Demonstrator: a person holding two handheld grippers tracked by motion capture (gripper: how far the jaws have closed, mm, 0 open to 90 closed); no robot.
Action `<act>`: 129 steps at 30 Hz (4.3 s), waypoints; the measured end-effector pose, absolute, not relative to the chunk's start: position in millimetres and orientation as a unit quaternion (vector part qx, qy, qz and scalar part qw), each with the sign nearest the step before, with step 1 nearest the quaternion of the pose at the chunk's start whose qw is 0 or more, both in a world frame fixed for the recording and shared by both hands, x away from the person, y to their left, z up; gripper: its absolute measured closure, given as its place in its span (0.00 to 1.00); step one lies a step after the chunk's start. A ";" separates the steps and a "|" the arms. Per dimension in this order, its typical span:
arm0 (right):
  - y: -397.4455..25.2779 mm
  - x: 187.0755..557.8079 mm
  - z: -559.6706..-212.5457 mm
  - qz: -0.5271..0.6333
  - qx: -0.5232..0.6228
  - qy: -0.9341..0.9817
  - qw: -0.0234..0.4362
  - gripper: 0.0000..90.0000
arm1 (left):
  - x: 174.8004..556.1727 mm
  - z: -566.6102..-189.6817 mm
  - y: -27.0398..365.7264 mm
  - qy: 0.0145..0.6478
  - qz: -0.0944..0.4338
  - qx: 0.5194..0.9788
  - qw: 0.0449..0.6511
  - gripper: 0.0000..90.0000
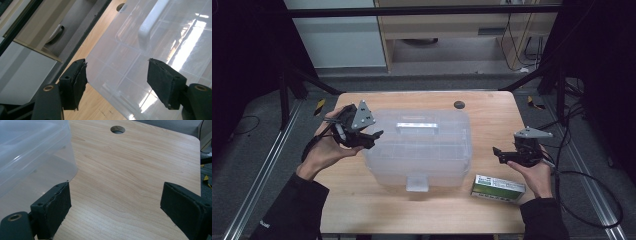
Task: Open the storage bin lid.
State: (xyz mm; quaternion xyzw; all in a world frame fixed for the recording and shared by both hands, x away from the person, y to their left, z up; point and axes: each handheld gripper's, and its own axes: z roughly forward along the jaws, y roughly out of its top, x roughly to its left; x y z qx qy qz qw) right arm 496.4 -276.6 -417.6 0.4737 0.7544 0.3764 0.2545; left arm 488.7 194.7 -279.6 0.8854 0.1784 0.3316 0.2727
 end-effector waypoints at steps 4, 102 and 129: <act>-277.0 496.0 -417.1 0.377 0.473 0.754 0.256 0.11 | 488.8 -279.7 189.9 0.172 0.332 0.889 0.266 0.35; -273.8 496.4 -423.1 0.363 0.461 0.776 0.233 0.19 | 504.6 -297.1 95.9 -0.036 0.378 0.921 0.083 0.68; -271.7 496.4 -424.3 0.361 0.456 0.781 0.230 0.23 | 507.3 -299.1 88.5 -0.045 0.377 0.924 0.051 0.81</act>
